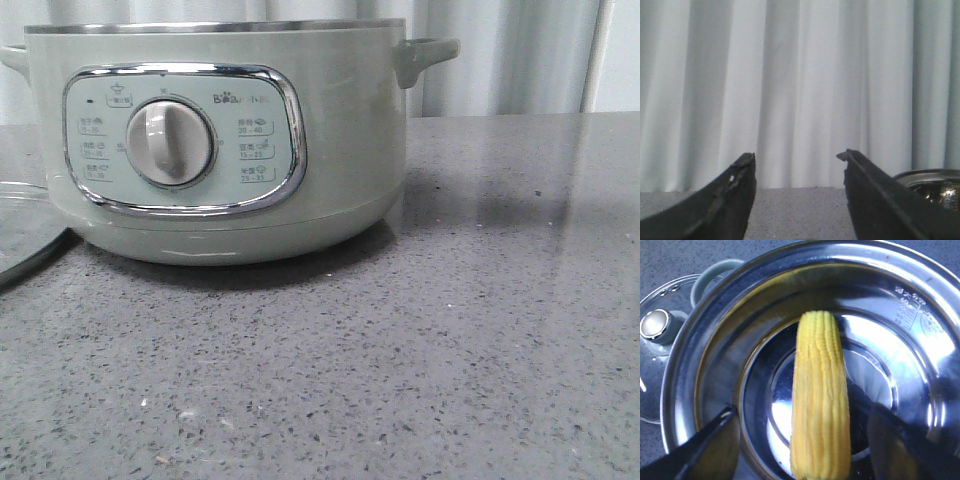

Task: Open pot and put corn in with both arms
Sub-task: 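Lift the corn with the right gripper and lower it into the pot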

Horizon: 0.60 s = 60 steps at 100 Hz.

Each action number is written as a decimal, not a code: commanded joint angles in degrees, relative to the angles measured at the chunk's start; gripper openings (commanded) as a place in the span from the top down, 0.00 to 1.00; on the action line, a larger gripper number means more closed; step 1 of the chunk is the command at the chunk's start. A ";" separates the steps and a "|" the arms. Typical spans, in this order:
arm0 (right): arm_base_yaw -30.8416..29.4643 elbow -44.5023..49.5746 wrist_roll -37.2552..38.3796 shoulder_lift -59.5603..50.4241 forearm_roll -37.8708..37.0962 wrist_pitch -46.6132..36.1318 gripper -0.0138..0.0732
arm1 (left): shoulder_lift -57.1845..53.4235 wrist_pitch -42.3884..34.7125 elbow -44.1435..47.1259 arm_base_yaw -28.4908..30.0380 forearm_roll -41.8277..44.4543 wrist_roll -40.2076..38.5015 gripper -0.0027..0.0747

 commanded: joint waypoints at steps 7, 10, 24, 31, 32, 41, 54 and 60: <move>-0.08 -1.92 -0.62 -6.14 1.11 1.43 0.55 | 0.02 -4.28 -2.00 -0.40 0.11 0.00 0.52; -0.08 -1.92 -0.62 -6.79 1.00 2.10 0.59 | 0.02 -4.28 -2.00 -0.40 0.21 0.00 0.52; -0.08 -1.92 -0.62 -9.55 -0.78 4.41 0.78 | -1.19 -4.09 -2.00 -0.40 0.21 0.00 0.59; -0.08 -1.92 -0.62 -10.77 -1.78 6.38 0.85 | -2.55 -3.57 -2.00 -0.40 0.42 0.00 0.67; -0.08 -1.92 -0.62 -10.89 -1.80 6.60 0.85 | -2.71 -3.44 -2.00 -0.40 0.42 0.00 0.68; -0.08 -1.44 -0.62 -12.46 -3.39 9.09 0.91 | -4.44 -2.18 -2.00 -0.40 1.22 0.00 0.79; -0.08 1.35 -0.62 -15.70 -5.71 9.13 0.92 | -6.47 1.38 -2.00 -0.40 2.04 0.00 0.95; -0.08 3.21 -0.62 -17.34 -6.40 7.91 0.92 | -7.52 3.50 -2.00 -0.40 2.04 0.00 0.99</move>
